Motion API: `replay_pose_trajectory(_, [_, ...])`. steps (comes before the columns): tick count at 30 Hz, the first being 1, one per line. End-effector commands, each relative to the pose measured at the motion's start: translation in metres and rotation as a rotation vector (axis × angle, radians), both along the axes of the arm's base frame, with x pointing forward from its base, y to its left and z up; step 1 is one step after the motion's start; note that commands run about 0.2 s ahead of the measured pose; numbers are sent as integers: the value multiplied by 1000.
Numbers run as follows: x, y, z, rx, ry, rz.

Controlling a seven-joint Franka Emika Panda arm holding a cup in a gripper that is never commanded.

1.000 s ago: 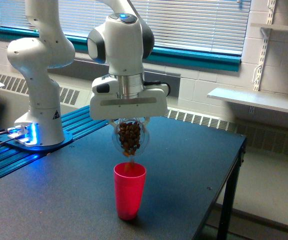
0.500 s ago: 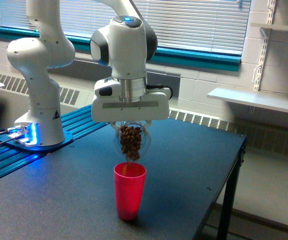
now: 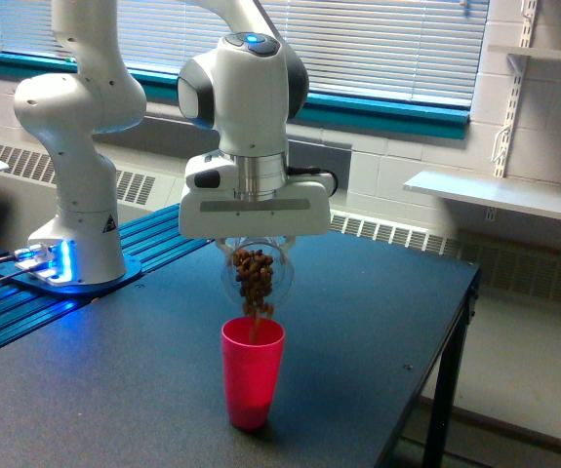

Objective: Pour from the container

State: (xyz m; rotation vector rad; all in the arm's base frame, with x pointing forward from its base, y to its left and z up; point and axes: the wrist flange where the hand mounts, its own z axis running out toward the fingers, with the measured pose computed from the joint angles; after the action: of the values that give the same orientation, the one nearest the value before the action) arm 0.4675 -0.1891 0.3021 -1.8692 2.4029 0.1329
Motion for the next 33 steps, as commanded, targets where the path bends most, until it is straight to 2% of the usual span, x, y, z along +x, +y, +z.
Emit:
replay_pose_trajectory(1, [1,-2,1,5,13,3])
replay_pose_trajectory(33, [1,-6,-1,15,43,15])
